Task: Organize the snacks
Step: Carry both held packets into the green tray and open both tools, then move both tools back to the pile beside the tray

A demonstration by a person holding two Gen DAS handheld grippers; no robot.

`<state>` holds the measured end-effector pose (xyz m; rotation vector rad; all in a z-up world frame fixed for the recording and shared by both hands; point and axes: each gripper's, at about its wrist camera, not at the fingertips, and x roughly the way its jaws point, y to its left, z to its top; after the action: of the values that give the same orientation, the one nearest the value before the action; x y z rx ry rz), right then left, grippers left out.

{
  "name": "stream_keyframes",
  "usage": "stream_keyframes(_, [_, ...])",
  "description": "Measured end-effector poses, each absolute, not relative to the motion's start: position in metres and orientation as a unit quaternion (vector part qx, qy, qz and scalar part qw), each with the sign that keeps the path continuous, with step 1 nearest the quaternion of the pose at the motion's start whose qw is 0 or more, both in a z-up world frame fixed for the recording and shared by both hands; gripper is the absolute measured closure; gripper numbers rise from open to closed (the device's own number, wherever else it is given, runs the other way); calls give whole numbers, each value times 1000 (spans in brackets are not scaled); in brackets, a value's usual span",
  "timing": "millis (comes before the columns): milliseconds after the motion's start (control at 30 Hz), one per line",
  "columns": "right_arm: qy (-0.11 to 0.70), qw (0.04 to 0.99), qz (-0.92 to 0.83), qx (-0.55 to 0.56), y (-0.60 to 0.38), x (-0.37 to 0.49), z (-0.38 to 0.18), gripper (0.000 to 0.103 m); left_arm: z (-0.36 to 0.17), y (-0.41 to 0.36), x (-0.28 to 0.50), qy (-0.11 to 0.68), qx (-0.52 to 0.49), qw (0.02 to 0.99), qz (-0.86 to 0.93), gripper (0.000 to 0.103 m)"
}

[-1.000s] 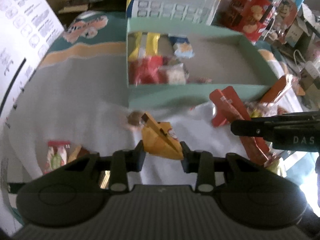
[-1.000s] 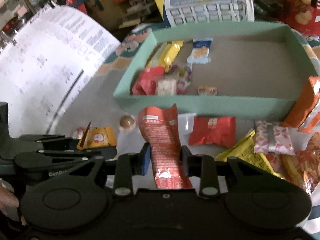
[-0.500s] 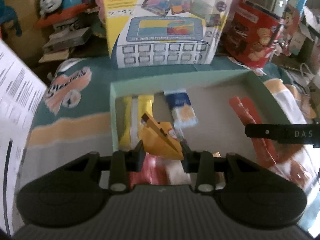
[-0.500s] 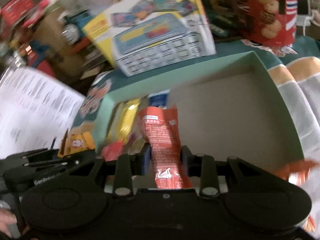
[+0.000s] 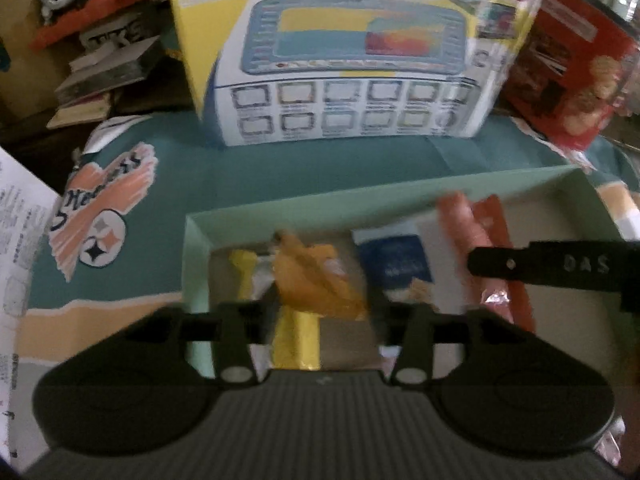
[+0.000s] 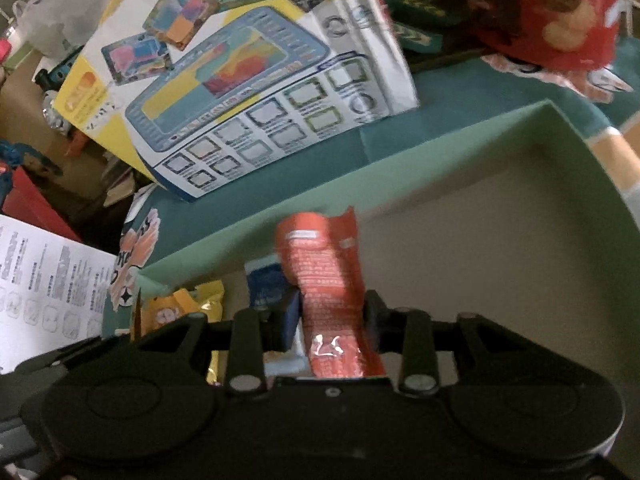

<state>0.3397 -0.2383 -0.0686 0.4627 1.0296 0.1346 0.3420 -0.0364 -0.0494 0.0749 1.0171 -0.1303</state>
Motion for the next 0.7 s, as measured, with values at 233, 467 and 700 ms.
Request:
stream_keyframes(233, [466,858,64,207,-239,331,-55,10,-38,-31,333,470,39,881,-37,0])
stream_keyframes(467, [456,864,69,201,-246,301,-27,0,-19,-28,308,466,32,884,-27,0])
stream_keyframes(700, [442,872,83,195,-254,253,1,0,1,-32,256,459,30,887,-38,0])
